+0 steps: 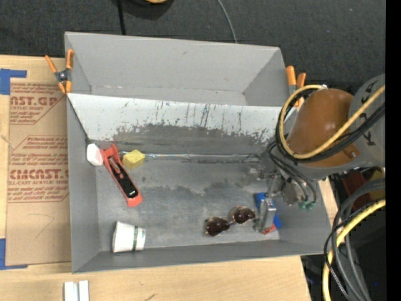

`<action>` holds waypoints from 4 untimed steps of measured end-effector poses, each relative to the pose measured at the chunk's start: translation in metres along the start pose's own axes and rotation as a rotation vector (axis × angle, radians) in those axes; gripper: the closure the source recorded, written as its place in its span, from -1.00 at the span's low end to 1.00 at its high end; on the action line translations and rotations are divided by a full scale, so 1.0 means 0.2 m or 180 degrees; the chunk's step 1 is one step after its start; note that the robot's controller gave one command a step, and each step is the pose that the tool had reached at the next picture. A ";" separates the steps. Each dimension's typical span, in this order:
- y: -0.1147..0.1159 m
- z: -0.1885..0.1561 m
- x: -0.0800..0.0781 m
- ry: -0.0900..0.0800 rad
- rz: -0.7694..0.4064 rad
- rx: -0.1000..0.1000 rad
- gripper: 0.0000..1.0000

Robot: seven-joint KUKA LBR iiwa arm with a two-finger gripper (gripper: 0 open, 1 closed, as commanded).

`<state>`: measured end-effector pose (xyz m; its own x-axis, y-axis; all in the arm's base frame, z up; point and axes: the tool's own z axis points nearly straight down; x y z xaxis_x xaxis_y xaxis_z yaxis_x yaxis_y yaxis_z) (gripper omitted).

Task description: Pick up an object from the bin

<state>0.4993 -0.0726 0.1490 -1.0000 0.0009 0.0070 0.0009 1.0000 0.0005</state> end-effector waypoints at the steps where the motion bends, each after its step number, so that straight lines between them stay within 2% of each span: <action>1: 0.00 -0.02 -0.01 -0.0022 -0.0004 0.0003 -1.00; 2: 0.06 0.20 0.02 -0.0027 -0.0223 0.0004 -1.00; 3: -0.02 0.40 -0.01 -0.0023 0.0775 -0.0001 1.00; 4: -0.02 0.40 -0.01 -0.0023 0.0775 0.0000 1.00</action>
Offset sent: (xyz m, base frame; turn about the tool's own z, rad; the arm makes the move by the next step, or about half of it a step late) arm -0.0110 0.0201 -0.0726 -0.1164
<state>0.5008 -0.0764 0.0694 -0.9703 0.2420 -0.0002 0.2420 0.9703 -0.0003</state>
